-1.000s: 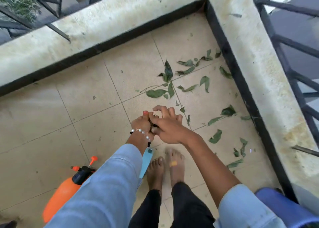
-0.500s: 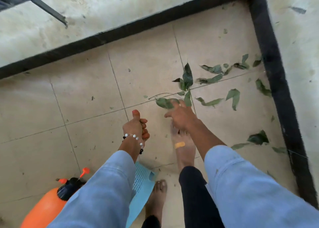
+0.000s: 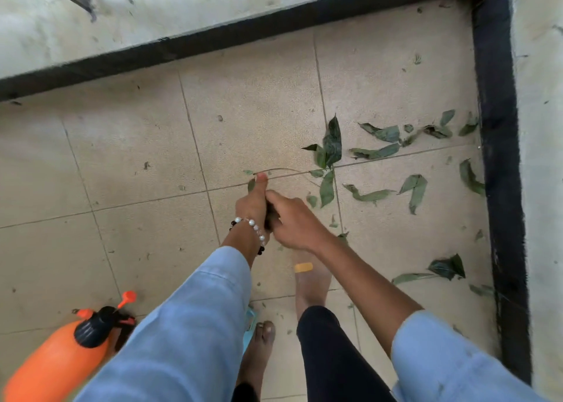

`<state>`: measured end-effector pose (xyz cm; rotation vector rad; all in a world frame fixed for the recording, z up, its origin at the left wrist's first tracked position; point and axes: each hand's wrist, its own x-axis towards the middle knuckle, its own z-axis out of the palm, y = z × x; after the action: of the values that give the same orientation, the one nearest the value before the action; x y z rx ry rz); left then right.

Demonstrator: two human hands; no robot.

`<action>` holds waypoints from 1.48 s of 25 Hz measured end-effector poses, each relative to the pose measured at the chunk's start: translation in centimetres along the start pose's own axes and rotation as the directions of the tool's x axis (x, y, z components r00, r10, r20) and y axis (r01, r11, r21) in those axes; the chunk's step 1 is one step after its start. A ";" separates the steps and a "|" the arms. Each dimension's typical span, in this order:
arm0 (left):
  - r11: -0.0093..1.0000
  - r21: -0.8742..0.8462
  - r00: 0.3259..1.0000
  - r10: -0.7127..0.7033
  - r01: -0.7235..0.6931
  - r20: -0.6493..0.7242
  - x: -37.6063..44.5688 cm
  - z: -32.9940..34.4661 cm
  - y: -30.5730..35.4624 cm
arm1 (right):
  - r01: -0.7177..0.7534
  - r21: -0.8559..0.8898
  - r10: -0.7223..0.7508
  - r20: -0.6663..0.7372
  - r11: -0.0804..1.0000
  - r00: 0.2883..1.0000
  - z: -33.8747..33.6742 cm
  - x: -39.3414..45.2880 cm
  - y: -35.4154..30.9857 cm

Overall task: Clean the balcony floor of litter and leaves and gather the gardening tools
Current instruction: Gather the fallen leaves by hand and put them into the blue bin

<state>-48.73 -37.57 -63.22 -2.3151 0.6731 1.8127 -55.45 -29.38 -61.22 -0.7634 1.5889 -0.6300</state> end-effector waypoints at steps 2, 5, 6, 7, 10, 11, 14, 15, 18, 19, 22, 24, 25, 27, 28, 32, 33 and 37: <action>1.000 -0.009 0.996 -0.021 0.020 -0.086 0.0 0.3 0.6 | -0.034 0.246 0.014 0.083 0.969 0.996 -2.3 0.5 0.4; 0.997 -0.059 0.996 -0.044 0.040 -0.083 0.2 -1.1 1.9 | -0.140 0.145 0.182 -0.335 0.979 0.924 -4.4 3.2 2.4; 0.994 -0.095 0.997 -0.056 0.051 -0.049 0.7 -1.8 2.3 | -0.216 -0.064 0.172 -0.409 0.974 0.896 -4.6 4.4 3.1; 0.989 -0.135 0.998 -0.058 0.057 -0.009 1.4 -2.5 2.6 | -0.265 -0.278 0.144 -0.389 0.923 0.910 -4.5 5.7 3.7; 0.970 -0.234 0.992 -0.037 0.066 0.124 3.1 -3.8 3.2 | -0.224 -0.688 0.079 -0.236 0.691 0.969 -2.9 8.3 5.2; 0.975 -0.218 0.991 -0.024 0.053 0.135 3.5 -3.9 3.1 | -0.220 -0.743 0.049 -0.244 0.632 0.968 -2.5 8.8 5.7; 0.994 -0.108 0.995 0.039 -0.030 0.088 4.6 -4.3 2.9 | -0.193 -0.760 -0.004 -0.250 0.621 0.968 -1.8 9.3 5.8; 0.997 -0.057 0.995 0.058 -0.053 0.085 4.7 -4.2 2.8 | -0.198 -0.724 -0.029 -0.289 0.660 0.957 -1.8 8.9 5.8; 0.982 0.122 0.988 0.139 -0.146 0.066 4.4 -3.8 3.0 | -0.363 -0.494 -0.037 -0.629 0.790 0.776 -2.7 7.5 6.1; 0.975 0.151 0.985 0.157 -0.166 0.066 4.2 -3.5 3.0 | -0.419 -0.465 -0.002 -0.671 0.780 0.742 -3.1 7.2 6.6; 0.967 0.190 0.985 0.161 -0.169 0.055 3.9 -2.2 3.5 | -0.488 -0.595 0.104 -0.561 0.639 0.821 -4.2 7.5 8.7; 0.967 0.208 0.989 0.143 -0.146 0.030 3.8 -1.4 3.9 | -0.421 -0.656 0.034 -0.516 0.627 0.856 -4.3 8.4 9.3; 0.969 0.207 0.991 0.132 -0.136 0.032 3.8 -0.9 3.9 | -0.377 -0.647 -0.025 -0.522 0.662 0.853 -4.4 8.6 9.3; 0.969 0.210 0.991 0.123 -0.129 0.044 3.3 0.1 3.9 | -0.319 -0.457 -0.017 -0.593 0.830 0.805 -5.2 7.9 8.6; 0.968 0.214 0.991 0.120 -0.128 0.050 3.0 0.4 3.8 | -0.301 -0.248 0.082 -0.632 0.921 0.770 -5.6 7.1 8.3; 0.963 0.245 0.992 0.098 -0.116 0.085 1.6 1.2 2.9 | -0.155 0.407 0.385 -0.578 0.900 0.719 -5.5 1.9 7.0; 0.960 0.255 0.991 0.097 -0.118 0.092 1.4 1.2 2.6 | -0.201 0.414 0.411 -0.516 0.888 0.751 -4.9 1.1 7.0; 0.950 0.293 0.992 0.089 -0.110 0.087 2.1 0.8 1.2 | -0.459 0.058 0.426 -0.491 0.886 0.760 -1.4 1.6 9.6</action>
<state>-49.60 -38.92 -65.17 -2.0437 0.9922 1.6886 -58.20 -24.57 -69.33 -0.2427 2.1836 -0.4349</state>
